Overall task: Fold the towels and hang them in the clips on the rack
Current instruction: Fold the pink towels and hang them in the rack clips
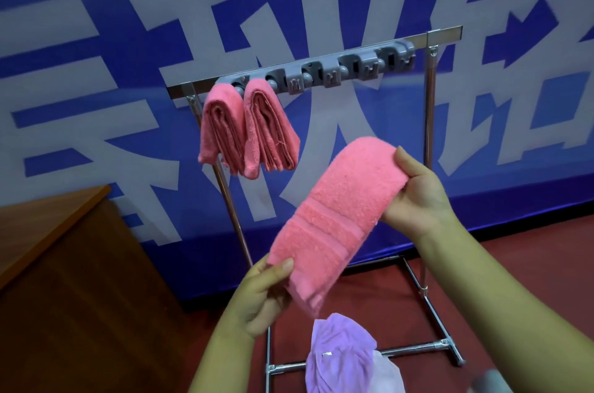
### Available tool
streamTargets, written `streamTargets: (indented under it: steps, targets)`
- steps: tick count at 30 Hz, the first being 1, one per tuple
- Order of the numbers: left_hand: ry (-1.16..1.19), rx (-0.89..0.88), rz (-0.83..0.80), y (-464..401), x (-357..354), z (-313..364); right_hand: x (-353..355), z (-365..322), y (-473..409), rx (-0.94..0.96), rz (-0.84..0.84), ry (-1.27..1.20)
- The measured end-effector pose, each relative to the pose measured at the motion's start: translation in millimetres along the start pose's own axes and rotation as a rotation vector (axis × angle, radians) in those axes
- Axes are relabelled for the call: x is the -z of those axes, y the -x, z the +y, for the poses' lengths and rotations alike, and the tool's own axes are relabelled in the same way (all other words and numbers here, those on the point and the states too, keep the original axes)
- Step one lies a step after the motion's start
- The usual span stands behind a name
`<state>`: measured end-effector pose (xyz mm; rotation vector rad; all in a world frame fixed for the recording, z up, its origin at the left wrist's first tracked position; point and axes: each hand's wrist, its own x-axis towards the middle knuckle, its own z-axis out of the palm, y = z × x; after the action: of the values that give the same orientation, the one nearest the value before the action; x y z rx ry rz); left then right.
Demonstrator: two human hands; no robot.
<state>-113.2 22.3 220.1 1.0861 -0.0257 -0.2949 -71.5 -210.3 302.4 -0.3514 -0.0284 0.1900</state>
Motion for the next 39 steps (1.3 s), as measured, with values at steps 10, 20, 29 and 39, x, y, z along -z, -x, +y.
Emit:
streamTargets:
  steps: [10,20,29,39]
  targets:
    - [0.029,-0.035,0.016,-3,-23,6,-2,-6,1,0.1,-0.02,0.001]
    - [0.128,0.152,0.007,-2,-32,25,41,-9,-7,0.117,0.063,-0.136]
    - [0.142,0.177,-0.07,-3,-58,75,79,13,2,0.015,0.334,-0.145]
    - [0.012,0.134,0.136,-47,-120,104,82,86,27,-0.373,0.353,-0.422]
